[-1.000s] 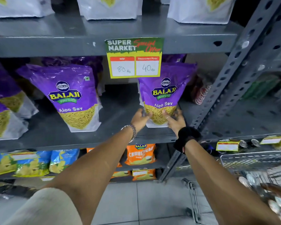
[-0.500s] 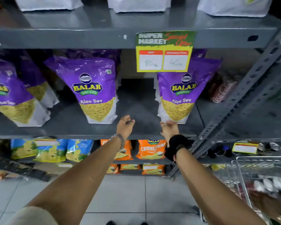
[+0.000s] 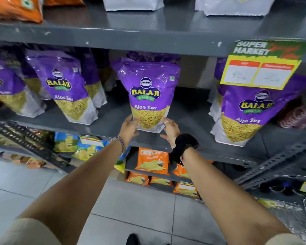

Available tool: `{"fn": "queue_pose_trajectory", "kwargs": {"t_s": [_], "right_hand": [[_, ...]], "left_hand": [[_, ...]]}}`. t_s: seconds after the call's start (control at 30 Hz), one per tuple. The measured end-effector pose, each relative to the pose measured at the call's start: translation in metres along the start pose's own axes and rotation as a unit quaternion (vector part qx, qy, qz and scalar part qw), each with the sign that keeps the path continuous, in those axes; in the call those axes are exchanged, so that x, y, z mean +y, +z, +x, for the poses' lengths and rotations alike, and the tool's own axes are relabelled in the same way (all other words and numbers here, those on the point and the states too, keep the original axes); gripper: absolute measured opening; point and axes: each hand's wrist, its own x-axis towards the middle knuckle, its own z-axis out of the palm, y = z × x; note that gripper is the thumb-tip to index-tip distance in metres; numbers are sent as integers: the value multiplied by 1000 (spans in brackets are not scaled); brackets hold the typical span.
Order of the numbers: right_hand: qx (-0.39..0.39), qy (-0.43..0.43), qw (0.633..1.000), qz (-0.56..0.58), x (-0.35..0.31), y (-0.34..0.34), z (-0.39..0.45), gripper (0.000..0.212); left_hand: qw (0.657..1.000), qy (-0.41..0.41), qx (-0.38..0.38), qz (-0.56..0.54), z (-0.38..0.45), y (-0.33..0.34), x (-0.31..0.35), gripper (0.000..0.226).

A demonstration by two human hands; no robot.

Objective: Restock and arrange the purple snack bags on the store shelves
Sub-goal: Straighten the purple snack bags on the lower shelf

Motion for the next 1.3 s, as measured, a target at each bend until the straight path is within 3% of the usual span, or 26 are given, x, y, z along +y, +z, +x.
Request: {"fn": "queue_pose_trajectory", "kwargs": {"t_s": [0.2, 0.53, 0.7, 0.8, 0.93, 1.03, 1.1, 1.13, 1.2, 1.3], "right_hand": [[38, 5, 999, 16, -7, 17, 7, 54], [38, 0, 999, -26, -1, 23, 16, 53], [118, -5, 992, -33, 13, 30, 21, 41], [173, 53, 983, -11, 24, 40, 18, 40], [139, 86, 987, 5, 33, 73, 10, 38], [86, 68, 994, 2, 31, 117, 6, 37], [65, 51, 997, 6, 25, 149, 10, 37], [56, 45, 997, 9, 23, 167, 13, 38], [35, 39, 999, 14, 20, 206, 20, 48], [12, 34, 999, 37, 16, 256, 27, 56]], "left_hand": [[1000, 18, -13, 18, -4, -1, 6, 47], [1000, 17, 6, -7, -5, -9, 7, 54], [1000, 20, -8, 6, -1, -23, 4, 50], [999, 23, 40, -6, 3, -43, -2, 44], [993, -9, 115, 14, 23, -103, -9, 41], [958, -45, 251, 135, 43, -160, -14, 44], [929, -18, 356, 102, 47, -192, -7, 54], [924, 7, 374, 81, 48, -209, -2, 55], [943, 46, 326, 58, 62, -245, 3, 53], [987, 51, 150, -6, 93, -280, 11, 56]]}}
